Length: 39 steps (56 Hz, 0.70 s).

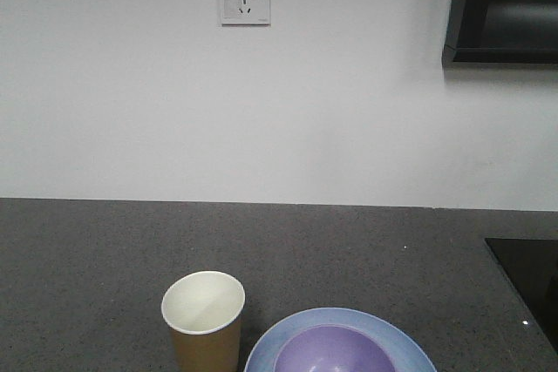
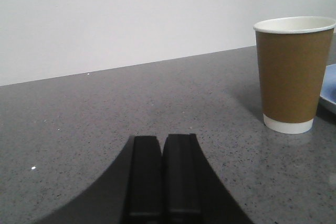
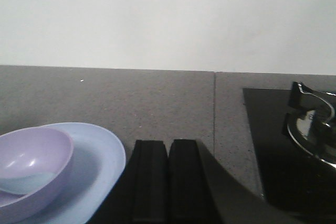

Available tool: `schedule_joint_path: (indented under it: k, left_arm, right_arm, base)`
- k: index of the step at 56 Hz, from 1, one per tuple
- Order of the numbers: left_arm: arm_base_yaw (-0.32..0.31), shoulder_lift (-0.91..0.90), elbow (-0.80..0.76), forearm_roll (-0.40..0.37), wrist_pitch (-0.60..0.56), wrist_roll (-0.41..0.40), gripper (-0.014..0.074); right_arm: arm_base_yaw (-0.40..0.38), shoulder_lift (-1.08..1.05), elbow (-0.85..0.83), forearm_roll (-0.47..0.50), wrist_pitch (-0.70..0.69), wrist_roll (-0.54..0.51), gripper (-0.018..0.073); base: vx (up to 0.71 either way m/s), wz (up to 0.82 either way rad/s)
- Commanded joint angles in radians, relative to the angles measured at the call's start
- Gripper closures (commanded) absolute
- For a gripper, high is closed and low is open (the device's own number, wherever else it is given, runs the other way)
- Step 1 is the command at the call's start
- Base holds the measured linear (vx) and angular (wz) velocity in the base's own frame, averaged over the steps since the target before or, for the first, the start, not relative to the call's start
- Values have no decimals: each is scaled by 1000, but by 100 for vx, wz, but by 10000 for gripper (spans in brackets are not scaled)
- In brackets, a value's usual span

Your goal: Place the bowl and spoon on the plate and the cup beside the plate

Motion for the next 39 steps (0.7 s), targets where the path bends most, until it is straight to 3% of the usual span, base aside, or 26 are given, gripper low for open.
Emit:
schedule_joint_path:
  k: [1,15,39]
  left_arm:
    - [2,-17,-24,-3,-77,-9,603]
    - [2,-17,-24,-3,-77,-9,603]
    - [2,-17,-24,-3,-77,-9,603]
  right_arm:
    - [-54,-80,72,-15,-149,32,568]
    - [-71,-221,291,-15,-239,35,568]
    - [-71,-225,289,-15,-182,35,568]
  base:
    - [0,0]
    - [0,0]
    - [0,0]
